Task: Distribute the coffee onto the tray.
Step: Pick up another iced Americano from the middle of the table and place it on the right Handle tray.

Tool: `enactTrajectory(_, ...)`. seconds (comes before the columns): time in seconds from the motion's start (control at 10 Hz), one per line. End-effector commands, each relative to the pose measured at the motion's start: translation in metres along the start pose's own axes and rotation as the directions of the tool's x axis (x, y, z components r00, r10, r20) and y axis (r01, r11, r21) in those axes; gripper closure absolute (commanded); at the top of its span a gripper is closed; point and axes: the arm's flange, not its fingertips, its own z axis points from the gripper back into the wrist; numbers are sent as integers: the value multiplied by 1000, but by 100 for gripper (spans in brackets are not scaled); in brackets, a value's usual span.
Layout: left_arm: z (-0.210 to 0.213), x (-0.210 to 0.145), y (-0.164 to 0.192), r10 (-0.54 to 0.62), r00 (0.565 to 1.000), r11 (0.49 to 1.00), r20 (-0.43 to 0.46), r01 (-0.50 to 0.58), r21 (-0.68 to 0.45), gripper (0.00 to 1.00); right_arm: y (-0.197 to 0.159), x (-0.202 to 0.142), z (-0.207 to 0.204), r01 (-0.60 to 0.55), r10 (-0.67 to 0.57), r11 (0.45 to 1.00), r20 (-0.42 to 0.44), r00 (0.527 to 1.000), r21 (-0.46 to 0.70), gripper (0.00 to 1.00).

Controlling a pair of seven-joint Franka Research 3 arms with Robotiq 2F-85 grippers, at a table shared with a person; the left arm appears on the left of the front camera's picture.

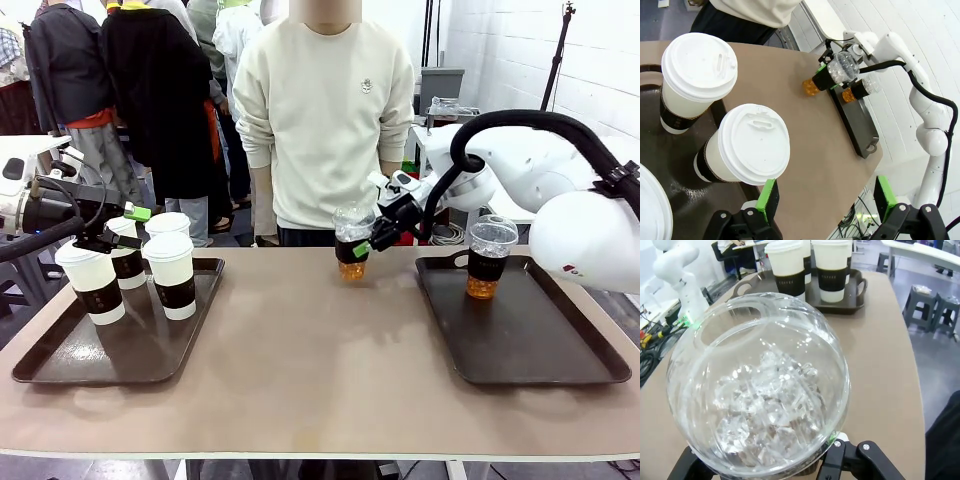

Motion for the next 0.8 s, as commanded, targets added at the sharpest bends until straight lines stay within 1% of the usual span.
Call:
enactTrajectory(0.0,1,-1,-2,2,1000,1000,0,-2,-1,0,14,36,25,19,-19,1000,30,999,-14,37)
enactTrajectory(0.3,1,-1,-2,2,1000,1000,0,-2,-1,0,45,75,53,23,-21,999,45,999,-37,37)
enactTrajectory(0.5,1,-1,-2,2,1000,1000,0,-2,-1,0,80,93,67,11,-10,999,40,999,-46,37)
enactTrajectory(0.7,1,-1,-2,2,1000,1000,0,-2,-1,0,124,99,74,38,-37,997,17,999,-67,37)
